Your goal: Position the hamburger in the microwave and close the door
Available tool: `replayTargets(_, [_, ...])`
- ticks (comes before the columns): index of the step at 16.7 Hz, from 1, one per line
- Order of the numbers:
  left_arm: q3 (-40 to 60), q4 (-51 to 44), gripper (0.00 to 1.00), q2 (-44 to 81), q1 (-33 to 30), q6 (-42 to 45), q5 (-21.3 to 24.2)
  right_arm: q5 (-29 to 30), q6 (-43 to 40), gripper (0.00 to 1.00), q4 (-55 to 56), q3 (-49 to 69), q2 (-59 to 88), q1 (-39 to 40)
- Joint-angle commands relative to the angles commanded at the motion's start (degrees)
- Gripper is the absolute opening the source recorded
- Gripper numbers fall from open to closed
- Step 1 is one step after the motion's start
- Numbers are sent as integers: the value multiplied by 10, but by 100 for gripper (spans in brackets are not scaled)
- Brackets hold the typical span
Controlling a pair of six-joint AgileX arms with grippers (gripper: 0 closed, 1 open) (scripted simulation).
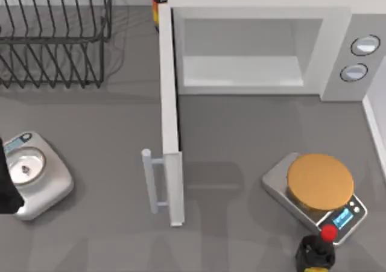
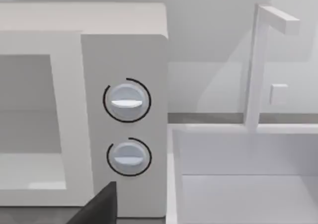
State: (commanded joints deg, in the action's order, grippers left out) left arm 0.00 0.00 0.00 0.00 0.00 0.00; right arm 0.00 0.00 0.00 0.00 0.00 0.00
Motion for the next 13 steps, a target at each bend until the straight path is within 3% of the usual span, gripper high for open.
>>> replayTargets(6, [0,0,100,0,0,0,0,0,-60,100,-58,45,63,4])
replayTargets(13, [0,0,100,0,0,0,0,-1,-302,100,-280,217,370,17])
